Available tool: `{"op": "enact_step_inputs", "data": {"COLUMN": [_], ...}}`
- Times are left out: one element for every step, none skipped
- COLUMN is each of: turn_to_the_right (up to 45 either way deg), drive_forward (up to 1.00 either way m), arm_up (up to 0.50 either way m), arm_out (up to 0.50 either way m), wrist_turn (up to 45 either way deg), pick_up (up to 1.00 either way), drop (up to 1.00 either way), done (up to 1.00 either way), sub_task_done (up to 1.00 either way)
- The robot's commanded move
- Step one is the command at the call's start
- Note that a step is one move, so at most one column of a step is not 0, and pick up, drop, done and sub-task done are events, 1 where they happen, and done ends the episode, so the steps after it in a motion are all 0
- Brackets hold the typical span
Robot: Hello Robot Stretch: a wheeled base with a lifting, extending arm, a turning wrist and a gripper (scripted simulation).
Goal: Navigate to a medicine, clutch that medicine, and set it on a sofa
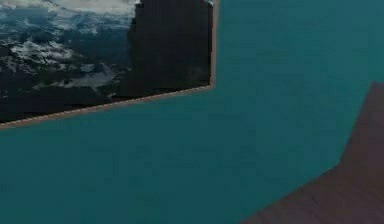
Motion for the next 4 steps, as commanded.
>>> {"op": "enact_step_inputs", "data": {"turn_to_the_right": [45.0, 45.0, 0.0, 3.0], "drive_forward": [0.0, 0.0, 0.05, 0.0], "arm_up": [0.0, 0.0, 0.0, 0.0], "arm_out": [0.0, 0.0, 0.0, 0.0], "wrist_turn": [0.0, 0.0, 0.0, 0.0], "pick_up": [0.0, 0.0, 0.0, 0.0], "drop": [0.0, 0.0, 0.0, 0.0], "done": [0.0, 0.0, 0.0, 0.0], "sub_task_done": [0.0, 0.0, 0.0, 0.0]}}
